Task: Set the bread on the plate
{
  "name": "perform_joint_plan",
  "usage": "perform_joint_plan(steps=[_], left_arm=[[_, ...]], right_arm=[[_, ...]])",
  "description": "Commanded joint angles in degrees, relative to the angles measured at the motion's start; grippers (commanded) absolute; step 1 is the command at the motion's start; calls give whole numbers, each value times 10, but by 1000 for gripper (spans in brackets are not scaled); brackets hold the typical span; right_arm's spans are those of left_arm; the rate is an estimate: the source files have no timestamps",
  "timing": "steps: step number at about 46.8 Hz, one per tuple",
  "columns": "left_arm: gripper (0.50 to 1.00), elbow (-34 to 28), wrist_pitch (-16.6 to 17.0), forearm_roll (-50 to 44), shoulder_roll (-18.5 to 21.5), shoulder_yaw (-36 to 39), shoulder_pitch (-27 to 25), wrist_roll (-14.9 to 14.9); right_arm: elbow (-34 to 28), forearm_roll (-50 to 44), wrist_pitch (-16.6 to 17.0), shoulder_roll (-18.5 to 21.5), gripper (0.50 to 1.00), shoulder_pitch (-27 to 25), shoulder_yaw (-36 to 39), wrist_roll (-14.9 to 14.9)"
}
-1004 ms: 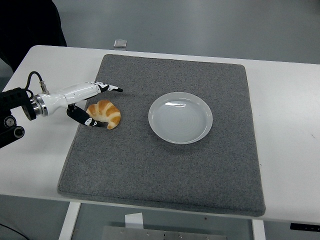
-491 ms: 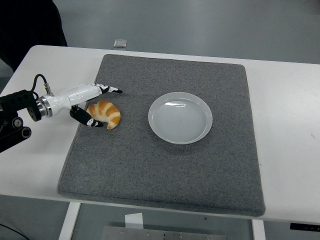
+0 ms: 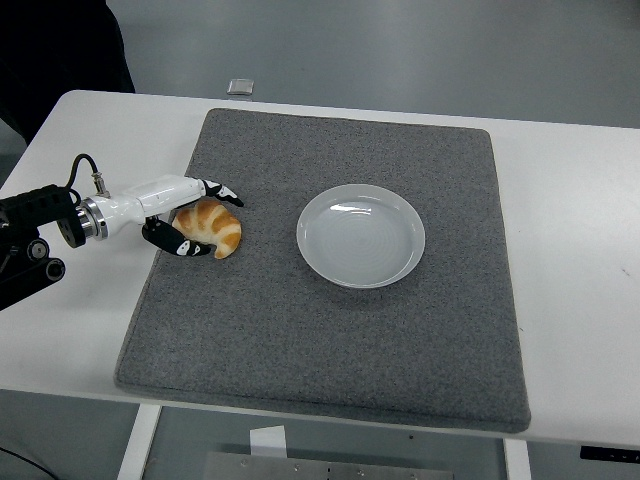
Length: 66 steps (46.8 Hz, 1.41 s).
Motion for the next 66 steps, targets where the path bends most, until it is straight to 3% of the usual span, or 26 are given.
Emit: perform_joint_plan(steps=[1,13,18,26,48,56,66], left_arm=[[825,-4,0,0,1,3,-1,0],[771,-5,-3,-1,3,3,-2,-1],[684,-5,-3,-1,4,3,-2,-2],[500,-5,-4,3,5,3,-3,-4],[500,-17,4,46,22,-8,-36,-15],[500,-24,54,45,26,-15,-56,-32],[500,-27,40,41,26,-14,-117,-33]], right_arm=[[0,0,0,0,952,-1,0,0],[0,0,0,0,952,0,0,0],[0,-1,0,0,952,0,0,0],[0,0,0,0,952,0,0,0],[0,0,0,0,952,-1,0,0],[0,0,0,0,952,0,0,0],[0,0,0,0,952,0,0,0]])
